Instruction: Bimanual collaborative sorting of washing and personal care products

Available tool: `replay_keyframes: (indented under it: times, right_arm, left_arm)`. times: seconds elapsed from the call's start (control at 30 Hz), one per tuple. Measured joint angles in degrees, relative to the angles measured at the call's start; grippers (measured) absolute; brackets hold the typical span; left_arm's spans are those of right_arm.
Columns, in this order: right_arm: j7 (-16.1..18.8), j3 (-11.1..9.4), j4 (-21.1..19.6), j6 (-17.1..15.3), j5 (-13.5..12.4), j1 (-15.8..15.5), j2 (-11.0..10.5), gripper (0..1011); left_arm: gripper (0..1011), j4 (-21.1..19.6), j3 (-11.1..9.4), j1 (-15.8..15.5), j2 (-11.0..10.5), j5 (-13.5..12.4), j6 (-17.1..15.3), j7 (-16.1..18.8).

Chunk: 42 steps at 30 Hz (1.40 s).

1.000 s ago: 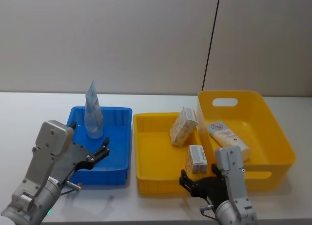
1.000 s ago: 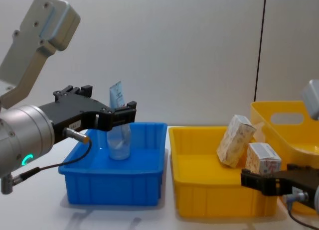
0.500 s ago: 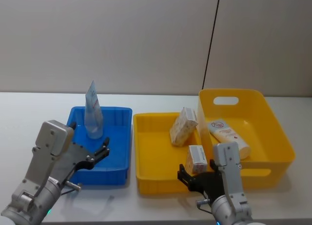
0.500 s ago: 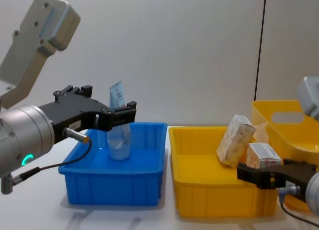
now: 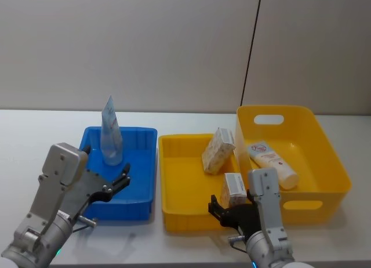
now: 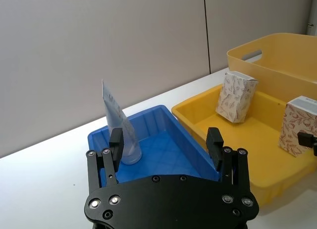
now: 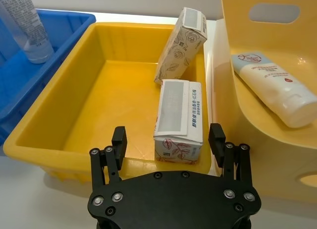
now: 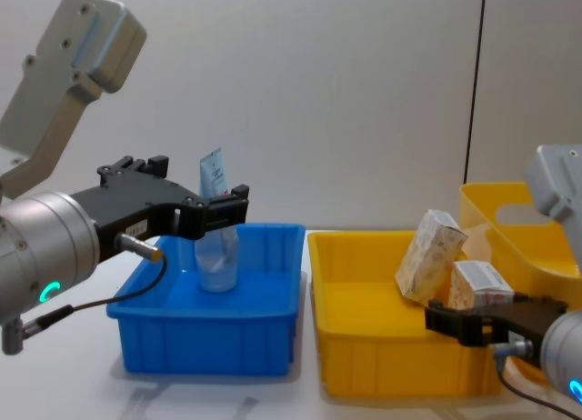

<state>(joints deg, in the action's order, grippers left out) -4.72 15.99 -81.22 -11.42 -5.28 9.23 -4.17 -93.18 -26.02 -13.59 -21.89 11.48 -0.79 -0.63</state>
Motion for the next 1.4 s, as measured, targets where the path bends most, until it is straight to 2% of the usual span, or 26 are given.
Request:
replay_keyframes:
  times: [0.23,0.47,0.63,0.73,0.77,1.0,1.4]
  right_arm:
    - [0.2,0.1,0.8,0.1,0.3,0.6,0.4,1004]
    - [0.4,0.2,1.3,0.2,0.6,0.8,0.6,862]
    - [0.6,0.2,1.5,0.2,0.6,1.0,0.8,670]
    - [0.6,0.3,1.6,0.2,0.7,1.0,0.8,604]
    - [0.6,0.3,1.6,0.2,0.7,1.1,0.8,545]
    - [0.7,0.3,1.8,0.3,0.7,1.1,0.9,363]
    - [0.8,0.2,1.7,1.3,1.0,1.1,1.0,352]
  left_arm:
    - [1001,0.0,0.0,0.0,0.0,0.0,0.0,0.0]
    - [1001,0.0,0.0,0.0,0.0,0.0,0.0,0.0]
    - [1001,0.0,0.0,0.0,0.0,0.0,0.0,0.0]
    - [1001,0.0,0.0,0.0,0.0,0.0,0.0,0.0]
    - [1001,0.0,0.0,0.0,0.0,0.0,0.0,0.0]
    - [1001,0.0,0.0,0.0,0.0,0.0,0.0,0.0]
    - [1001,0.0,0.0,0.0,0.0,0.0,0.0,0.0]
